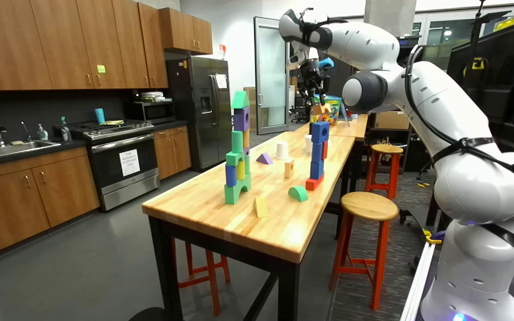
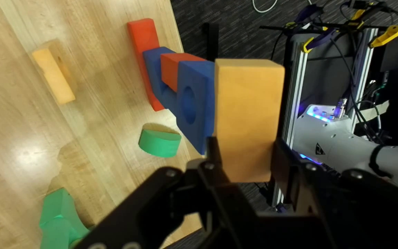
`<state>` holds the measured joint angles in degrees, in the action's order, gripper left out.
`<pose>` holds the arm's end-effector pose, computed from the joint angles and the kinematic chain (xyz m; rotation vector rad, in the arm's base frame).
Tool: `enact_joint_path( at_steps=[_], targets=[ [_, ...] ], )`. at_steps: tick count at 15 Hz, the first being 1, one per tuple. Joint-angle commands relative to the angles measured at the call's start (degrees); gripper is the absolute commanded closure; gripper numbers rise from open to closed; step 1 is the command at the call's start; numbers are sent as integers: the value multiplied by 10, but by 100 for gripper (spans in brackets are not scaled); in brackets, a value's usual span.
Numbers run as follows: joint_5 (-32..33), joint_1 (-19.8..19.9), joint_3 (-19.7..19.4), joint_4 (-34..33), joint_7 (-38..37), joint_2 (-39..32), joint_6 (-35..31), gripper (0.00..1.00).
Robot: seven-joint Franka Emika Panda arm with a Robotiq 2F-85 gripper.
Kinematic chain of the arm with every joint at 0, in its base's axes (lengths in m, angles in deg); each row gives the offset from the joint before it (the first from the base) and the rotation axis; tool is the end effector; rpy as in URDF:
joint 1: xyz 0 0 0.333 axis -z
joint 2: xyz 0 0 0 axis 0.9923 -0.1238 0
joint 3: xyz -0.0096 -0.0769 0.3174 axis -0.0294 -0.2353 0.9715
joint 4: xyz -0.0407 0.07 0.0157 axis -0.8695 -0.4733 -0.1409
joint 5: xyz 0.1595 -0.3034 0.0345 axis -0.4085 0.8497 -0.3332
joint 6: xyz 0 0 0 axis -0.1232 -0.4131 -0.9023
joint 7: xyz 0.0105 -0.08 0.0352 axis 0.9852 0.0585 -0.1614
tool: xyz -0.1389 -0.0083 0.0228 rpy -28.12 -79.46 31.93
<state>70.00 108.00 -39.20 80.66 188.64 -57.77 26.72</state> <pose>0.5233 -0.2762 0.5634 -2.0573 -1.9519 0.3014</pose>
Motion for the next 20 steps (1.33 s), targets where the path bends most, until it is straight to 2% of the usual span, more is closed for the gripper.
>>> enact_joint_path(
  at_steps=[1,14,20],
  targets=[
    [-7,-5,-1,-9,0,0,14,85],
    [-18,-9,4,-16,-4,-21,47,85],
    [-14,-7,0,4,-4,7,36,85]
  ],
)
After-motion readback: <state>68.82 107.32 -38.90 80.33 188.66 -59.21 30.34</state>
